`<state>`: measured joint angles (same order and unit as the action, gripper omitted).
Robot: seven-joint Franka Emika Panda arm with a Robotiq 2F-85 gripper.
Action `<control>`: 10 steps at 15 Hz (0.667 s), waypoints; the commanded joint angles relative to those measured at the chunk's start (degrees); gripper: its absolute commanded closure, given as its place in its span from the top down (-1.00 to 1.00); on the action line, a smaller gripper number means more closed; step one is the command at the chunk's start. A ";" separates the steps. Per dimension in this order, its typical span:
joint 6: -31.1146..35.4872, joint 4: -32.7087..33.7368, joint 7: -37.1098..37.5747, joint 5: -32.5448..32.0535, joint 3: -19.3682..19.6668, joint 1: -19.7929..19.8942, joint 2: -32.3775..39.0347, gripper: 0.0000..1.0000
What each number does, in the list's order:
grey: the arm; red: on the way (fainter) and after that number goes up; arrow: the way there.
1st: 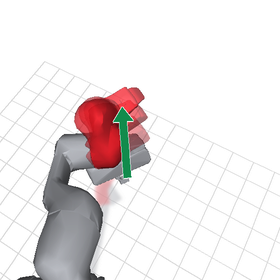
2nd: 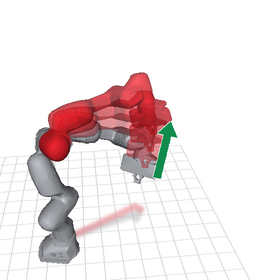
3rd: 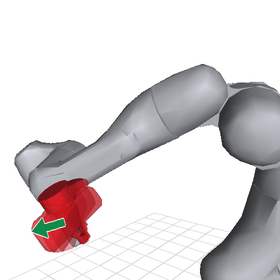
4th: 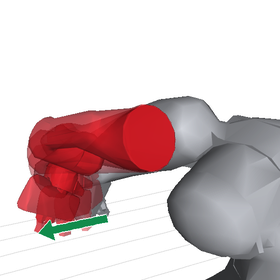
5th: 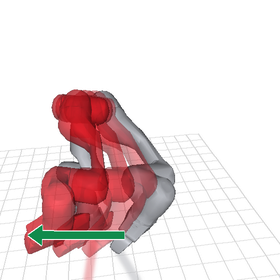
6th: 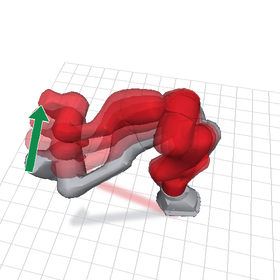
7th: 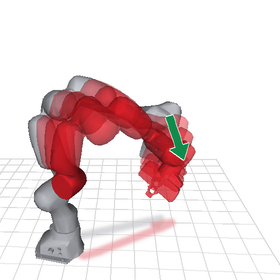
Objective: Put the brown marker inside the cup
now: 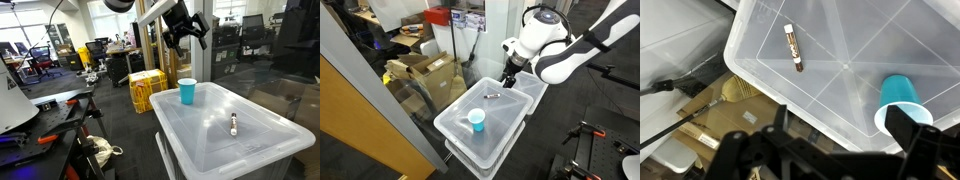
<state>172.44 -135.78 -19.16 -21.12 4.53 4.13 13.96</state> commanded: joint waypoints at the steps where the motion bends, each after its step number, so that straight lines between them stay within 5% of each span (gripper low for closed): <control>1: -0.23 6.59 -1.86 1.44 -0.68 1.35 6.08 1.00; 10: -0.94 19.22 -3.67 0.16 -0.89 2.11 18.08 1.00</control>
<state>172.34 -121.06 -20.43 -20.65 4.11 5.37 28.55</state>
